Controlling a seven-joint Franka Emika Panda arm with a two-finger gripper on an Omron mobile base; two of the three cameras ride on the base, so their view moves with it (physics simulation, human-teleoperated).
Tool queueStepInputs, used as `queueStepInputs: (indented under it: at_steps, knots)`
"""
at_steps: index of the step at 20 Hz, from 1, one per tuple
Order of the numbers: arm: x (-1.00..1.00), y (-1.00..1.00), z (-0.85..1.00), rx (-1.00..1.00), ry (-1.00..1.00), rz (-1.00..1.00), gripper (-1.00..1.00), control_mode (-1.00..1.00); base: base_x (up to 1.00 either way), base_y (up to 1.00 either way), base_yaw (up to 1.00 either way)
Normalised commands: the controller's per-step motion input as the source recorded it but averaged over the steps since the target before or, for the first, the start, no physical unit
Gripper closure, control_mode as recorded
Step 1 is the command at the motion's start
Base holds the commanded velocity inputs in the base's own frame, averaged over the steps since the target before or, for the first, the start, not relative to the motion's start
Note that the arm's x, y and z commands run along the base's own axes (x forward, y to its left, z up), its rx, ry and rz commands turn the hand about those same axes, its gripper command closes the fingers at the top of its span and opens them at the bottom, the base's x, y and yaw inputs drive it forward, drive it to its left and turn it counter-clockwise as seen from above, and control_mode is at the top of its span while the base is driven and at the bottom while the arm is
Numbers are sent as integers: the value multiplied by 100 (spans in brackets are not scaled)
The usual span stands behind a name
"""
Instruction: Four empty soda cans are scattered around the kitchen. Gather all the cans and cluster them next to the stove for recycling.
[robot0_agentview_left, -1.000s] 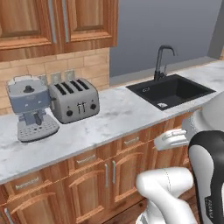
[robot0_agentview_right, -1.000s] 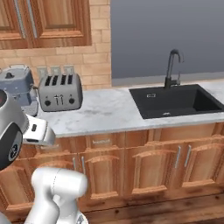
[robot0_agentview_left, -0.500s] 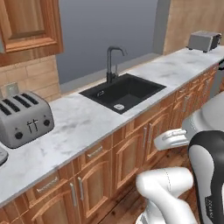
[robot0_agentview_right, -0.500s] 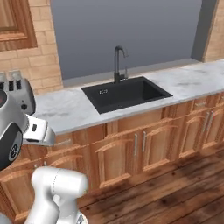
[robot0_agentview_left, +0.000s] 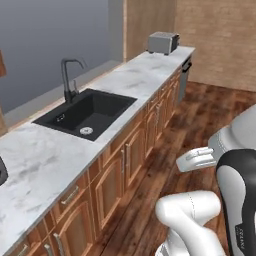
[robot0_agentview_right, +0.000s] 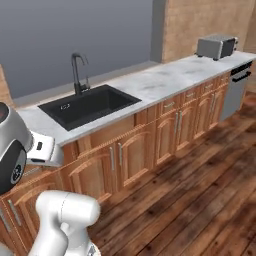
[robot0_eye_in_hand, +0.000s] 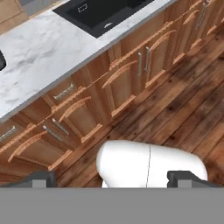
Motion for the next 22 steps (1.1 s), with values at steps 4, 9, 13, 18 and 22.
queueStepInputs:
  at_steps: [4, 9, 13, 18, 22]
  knots:
    - [0, 0, 0, 0, 0, 0, -100, 100, 0, -35, -57]
    - [0, 0, 0, 0, 0, 0, -100, 100, 0, -41, -55]
    - [0, 0, 0, 0, 0, 0, -100, 100, 6, -44, -54]
    - [0, 0, 0, 0, 0, 0, -100, 100, 7, -41, -52]
    - [0, 0, 0, 0, 0, 0, -100, 100, 16, -27, -48]
